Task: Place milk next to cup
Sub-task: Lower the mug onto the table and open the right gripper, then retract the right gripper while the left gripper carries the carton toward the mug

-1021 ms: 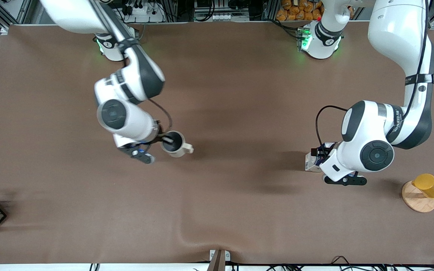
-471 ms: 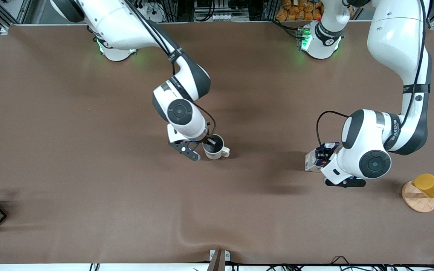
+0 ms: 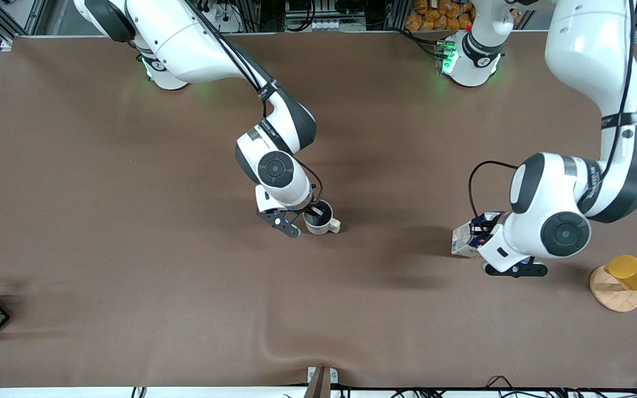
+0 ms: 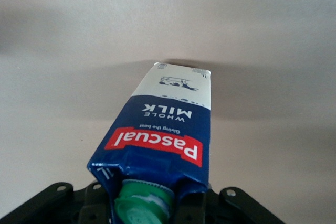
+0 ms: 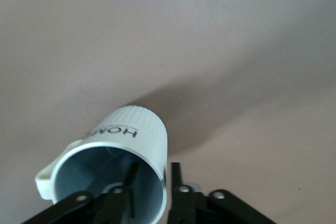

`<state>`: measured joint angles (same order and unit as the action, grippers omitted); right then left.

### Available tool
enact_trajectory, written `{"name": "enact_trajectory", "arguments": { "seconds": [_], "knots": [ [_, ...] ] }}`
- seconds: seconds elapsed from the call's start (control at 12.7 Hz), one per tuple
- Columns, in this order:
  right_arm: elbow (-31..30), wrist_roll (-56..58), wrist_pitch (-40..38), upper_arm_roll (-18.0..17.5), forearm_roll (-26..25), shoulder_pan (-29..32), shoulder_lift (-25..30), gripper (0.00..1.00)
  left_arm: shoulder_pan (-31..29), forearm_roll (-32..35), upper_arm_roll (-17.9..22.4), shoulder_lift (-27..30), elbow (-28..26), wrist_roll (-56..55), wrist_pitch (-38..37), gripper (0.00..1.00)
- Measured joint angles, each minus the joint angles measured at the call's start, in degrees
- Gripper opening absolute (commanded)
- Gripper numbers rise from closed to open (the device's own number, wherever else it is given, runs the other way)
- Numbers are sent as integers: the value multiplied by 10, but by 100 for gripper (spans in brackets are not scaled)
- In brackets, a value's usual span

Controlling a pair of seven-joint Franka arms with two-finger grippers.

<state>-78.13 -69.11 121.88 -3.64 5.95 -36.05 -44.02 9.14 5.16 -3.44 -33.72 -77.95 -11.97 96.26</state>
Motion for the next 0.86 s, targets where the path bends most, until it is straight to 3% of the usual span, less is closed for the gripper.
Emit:
{"name": "enact_trajectory", "arguments": {
  "seconds": [0.31,0.63,0.86],
  "knots": [
    [96,41,-182,9,-7,47,9,100,21,-1,-25,33,0,-37,-27,0],
    [126,251,-315,12,-7,176,71,100,53,-11,-70,39,0,-125,-66,0],
    [124,420,-362,14,-8,278,93,100,91,-14,-94,40,0,-197,-70,0]
  ]
}}
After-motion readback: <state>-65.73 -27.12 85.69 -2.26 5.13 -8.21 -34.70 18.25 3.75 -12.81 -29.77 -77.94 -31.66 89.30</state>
